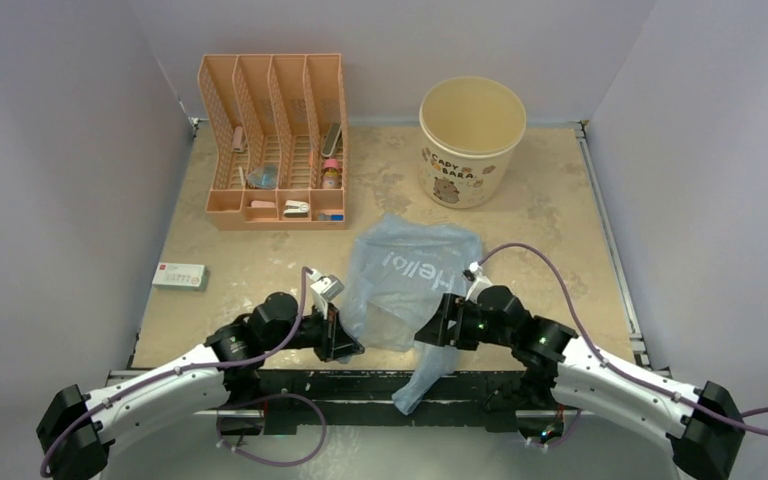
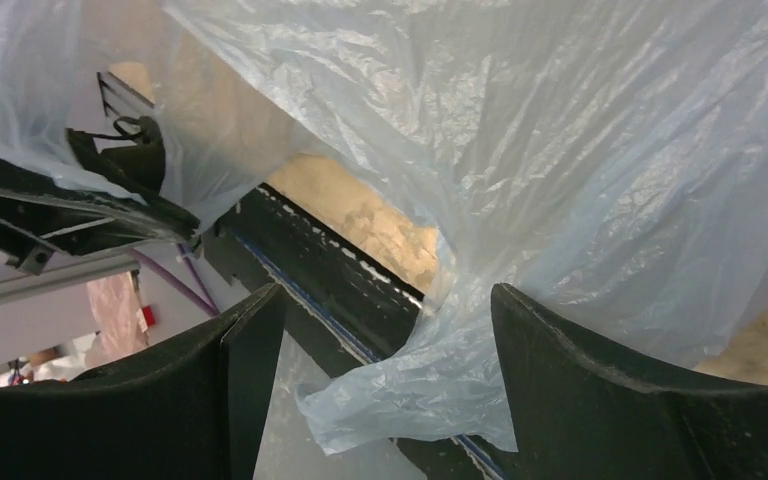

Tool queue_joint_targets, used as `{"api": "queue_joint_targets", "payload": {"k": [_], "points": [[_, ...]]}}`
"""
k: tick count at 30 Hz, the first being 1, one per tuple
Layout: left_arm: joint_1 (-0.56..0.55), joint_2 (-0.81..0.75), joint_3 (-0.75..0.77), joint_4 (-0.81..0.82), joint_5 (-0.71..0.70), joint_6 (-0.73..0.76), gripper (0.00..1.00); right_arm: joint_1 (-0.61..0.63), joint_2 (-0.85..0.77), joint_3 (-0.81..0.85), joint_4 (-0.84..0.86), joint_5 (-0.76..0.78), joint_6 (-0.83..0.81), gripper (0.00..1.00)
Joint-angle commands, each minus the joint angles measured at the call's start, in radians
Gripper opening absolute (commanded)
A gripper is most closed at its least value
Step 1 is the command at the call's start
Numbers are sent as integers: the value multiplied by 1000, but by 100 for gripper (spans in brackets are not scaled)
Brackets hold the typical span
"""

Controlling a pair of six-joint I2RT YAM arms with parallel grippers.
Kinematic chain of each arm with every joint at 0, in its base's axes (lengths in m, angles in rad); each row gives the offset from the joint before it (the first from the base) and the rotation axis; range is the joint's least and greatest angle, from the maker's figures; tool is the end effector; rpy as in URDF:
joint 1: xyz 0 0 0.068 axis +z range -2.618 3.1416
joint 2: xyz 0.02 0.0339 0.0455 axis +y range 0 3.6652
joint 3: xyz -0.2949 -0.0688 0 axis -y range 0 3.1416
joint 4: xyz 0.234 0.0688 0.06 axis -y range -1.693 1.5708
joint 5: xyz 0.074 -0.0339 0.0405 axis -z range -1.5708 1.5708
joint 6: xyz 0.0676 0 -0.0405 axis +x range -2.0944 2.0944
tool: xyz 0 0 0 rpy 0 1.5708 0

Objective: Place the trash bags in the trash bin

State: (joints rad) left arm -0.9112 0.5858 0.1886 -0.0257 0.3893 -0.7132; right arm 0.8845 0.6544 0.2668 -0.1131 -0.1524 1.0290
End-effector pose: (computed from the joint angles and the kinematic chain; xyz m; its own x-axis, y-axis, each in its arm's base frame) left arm 0.0642 -0.1246 0.1853 -0.8073 0.0533 -0.5877 0.5488 0.4341 -0.7144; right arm 0.0864 0.1217 0.1925 -0.8843 0.2569 -0.3899 -0.1772 0.5880 0.7892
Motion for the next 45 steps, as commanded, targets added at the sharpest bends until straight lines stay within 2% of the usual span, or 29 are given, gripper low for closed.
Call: {"api": "queue_joint_targets", "payload": {"k": [1,7,10,12,14,18,21,23,25,28,31,32,33,34,35,38,42,45], "points": [[-4,-22,31,28,0,19,0,2,17,32,-88,17,15,77],[-3,-41,41,-49,-21,22,0,4,191,17,-98,122,-4,76],[-4,-49,30,-37,-26,17,0,3,240,49,-22,167,-15,69],[-3,-43,30,-31,-25,16,0,4,288,78,41,202,-25,59],[-4,-33,32,-30,-23,18,0,5,357,115,83,262,-41,43],[-3,-29,31,-25,-23,11,0,5,500,217,142,370,-116,23],[-3,-50,23,-25,-25,-4,0,5,554,290,227,370,-201,5],[-3,-68,15,-26,-24,-12,0,-5,574,308,287,324,-263,0],[-3,-83,12,-42,-26,-18,0,-10,603,368,292,356,-324,0],[-3,-87,8,-52,-23,-28,0,-19,668,474,207,415,-398,1],[-3,-82,-2,-41,-13,-38,0,-20,691,534,146,389,-474,22],[-3,-80,-4,-38,-12,-41,0,-17,678,526,154,379,-500,31],[-3,-77,-4,-36,-14,-44,0,-16,659,505,170,343,-516,44],[-3,-78,-3,-35,-17,-45,0,-16,633,472,209,302,-546,53],[-3,-82,-3,-31,-19,-46,0,-16,609,435,254,257,-584,56],[-3,-102,-3,-15,-23,-41,0,-17,538,337,359,209,-625,66],[-3,-112,-6,10,-16,-46,0,-13,502,211,589,156,-598,72],[-3,-99,4,3,-11,-45,0,61,527,200,633,184,-689,73]]}}
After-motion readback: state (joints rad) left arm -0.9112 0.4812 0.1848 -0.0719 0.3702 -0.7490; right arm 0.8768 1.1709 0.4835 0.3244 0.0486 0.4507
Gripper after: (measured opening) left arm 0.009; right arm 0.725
